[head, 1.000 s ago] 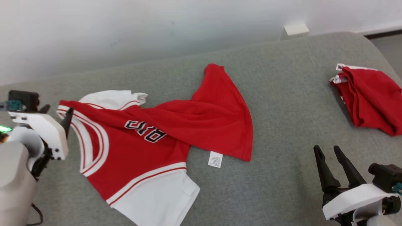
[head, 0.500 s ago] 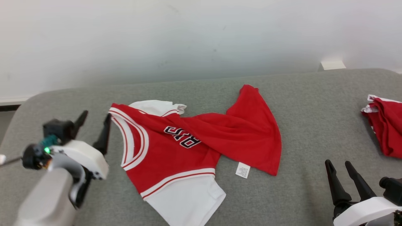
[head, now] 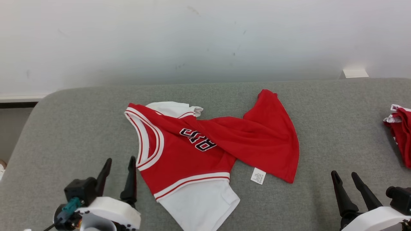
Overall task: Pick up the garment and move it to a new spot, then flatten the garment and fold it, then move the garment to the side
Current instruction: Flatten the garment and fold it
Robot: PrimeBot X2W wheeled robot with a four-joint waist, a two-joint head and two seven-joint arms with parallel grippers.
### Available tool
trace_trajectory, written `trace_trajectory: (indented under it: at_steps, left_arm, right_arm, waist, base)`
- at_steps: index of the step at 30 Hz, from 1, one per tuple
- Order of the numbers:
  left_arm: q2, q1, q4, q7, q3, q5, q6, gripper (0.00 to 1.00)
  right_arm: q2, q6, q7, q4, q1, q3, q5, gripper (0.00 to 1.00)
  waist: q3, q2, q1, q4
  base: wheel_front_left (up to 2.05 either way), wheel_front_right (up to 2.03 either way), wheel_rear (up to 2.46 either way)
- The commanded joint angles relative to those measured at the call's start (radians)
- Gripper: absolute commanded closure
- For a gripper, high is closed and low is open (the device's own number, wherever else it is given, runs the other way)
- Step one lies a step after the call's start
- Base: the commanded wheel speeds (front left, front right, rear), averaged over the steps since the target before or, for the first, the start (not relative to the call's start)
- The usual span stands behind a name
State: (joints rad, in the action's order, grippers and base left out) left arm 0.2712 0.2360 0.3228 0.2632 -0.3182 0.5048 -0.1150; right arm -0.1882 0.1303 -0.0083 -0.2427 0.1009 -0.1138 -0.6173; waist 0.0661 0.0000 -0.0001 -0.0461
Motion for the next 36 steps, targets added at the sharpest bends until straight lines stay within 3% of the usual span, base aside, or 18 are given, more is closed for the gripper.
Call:
trace_trajectory:
  at_steps: [1, 10, 17, 22, 23, 25, 30, 36]
  left_arm:
    - [-0.007, -0.020, -0.009, 0.001, 0.006, -0.018, 0.003, 0.00]
    - [-0.071, -0.034, -0.007, 0.001, 0.006, -0.058, 0.036, 0.00]
    - [-0.112, -0.005, 0.023, 0.001, 0.003, -0.080, 0.070, 0.00]
    - [-0.126, 0.001, 0.044, 0.000, 0.020, -0.094, 0.085, 0.00]
    - [-0.128, 0.001, 0.047, 0.001, 0.025, -0.095, 0.086, 0.00]
    - [-0.132, -0.001, 0.050, 0.001, 0.034, -0.099, 0.092, 0.00]
    - [-0.142, -0.013, 0.062, 0.001, 0.051, -0.105, 0.104, 0.00]
    - [-0.153, -0.024, 0.079, 0.001, 0.067, -0.121, 0.114, 0.00]
  right_arm:
    - [-0.003, 0.000, 0.005, -0.001, 0.000, 0.005, 0.003, 0.00]
    - [-0.001, 0.000, 0.063, -0.066, 0.071, -0.045, -0.032, 0.00]
    - [0.023, 0.000, 0.179, -0.255, 0.181, -0.106, -0.077, 0.00]
    - [0.029, 0.000, 0.190, -0.376, 0.228, -0.120, -0.097, 0.00]
    - [0.028, 0.000, 0.182, -0.394, 0.236, -0.122, -0.098, 0.50]
    - [0.024, 0.000, 0.157, -0.412, 0.248, -0.131, -0.098, 1.00]
    - [0.002, 0.000, 0.091, -0.389, 0.280, -0.155, -0.129, 1.00]
    - [-0.033, 0.000, 0.044, -0.274, 0.294, -0.180, -0.172, 1.00]
  waist:
    - [0.000, 0.0000, 0.0001, 0.006]
    - [0.008, 0.0000, 0.0001, 0.034]
    - [0.024, 0.0000, 0.0001, 0.093]
    - [0.034, 0.0000, 0.0001, 0.141]
    - [0.035, 0.0000, 0.0001, 0.148]
    - [0.037, 0.0000, 0.0001, 0.160]
    - [0.037, 0.0000, 0.0001, 0.169]
    - [0.026, 0.0000, 0.0001, 0.149]
  base:
    - [0.00, 0.00, 0.00]
    - [0.00, 0.00, 0.00]
    - [0.00, 0.00, 0.00]
    - [0.00, 0.00, 0.00]
    - [0.00, 0.00, 0.00]
    - [0.00, 0.00, 0.00]
    - [0.00, 0.00, 0.00]
    - [0.00, 0.00, 0.00]
